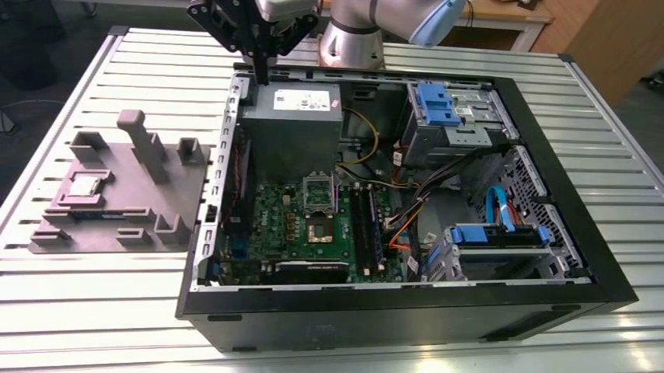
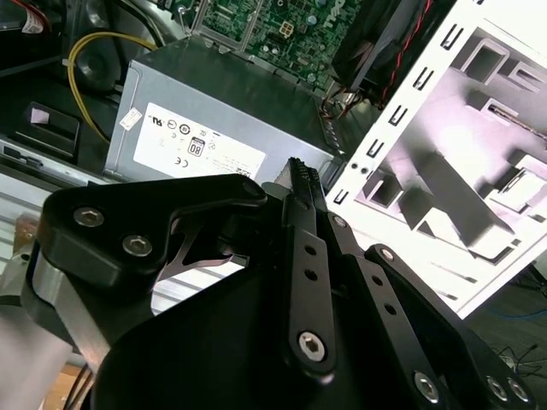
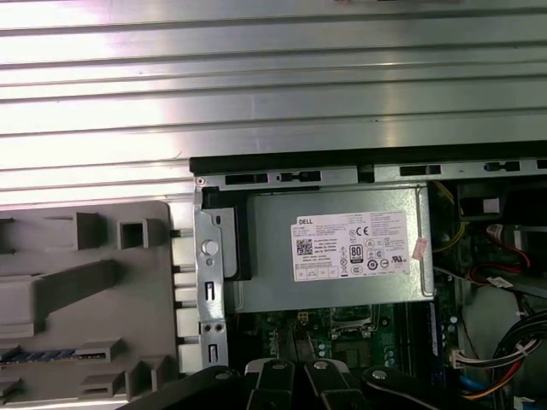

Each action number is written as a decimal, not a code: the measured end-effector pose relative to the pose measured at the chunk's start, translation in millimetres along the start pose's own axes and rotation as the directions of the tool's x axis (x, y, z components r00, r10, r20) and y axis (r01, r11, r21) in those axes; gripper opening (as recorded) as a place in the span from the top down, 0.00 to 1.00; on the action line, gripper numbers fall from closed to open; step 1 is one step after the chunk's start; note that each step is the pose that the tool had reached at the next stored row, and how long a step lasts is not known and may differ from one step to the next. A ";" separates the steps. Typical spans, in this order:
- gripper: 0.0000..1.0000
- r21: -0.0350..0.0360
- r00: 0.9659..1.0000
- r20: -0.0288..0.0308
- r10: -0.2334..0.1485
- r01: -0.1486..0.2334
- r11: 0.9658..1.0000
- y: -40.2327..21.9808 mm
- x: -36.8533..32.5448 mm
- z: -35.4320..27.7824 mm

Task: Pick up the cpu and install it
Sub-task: 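Reach for the cpu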

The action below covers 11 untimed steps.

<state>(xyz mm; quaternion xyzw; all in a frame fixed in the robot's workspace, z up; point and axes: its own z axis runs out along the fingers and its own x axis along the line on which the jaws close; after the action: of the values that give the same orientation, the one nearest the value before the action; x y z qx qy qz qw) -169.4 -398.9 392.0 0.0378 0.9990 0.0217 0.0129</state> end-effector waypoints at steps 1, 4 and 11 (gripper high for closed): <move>0.90 0.000 1.000 0.000 0.000 0.000 1.000 0.0 0.3 0.0; 0.90 0.000 1.000 0.000 0.000 0.000 1.000 -0.1 1.1 0.0; 0.90 0.000 1.000 0.000 0.000 0.000 1.000 -0.2 2.4 -0.1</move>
<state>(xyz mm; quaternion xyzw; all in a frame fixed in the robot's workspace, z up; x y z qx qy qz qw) -171.9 -398.9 392.1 0.0379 0.9990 0.0217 0.0129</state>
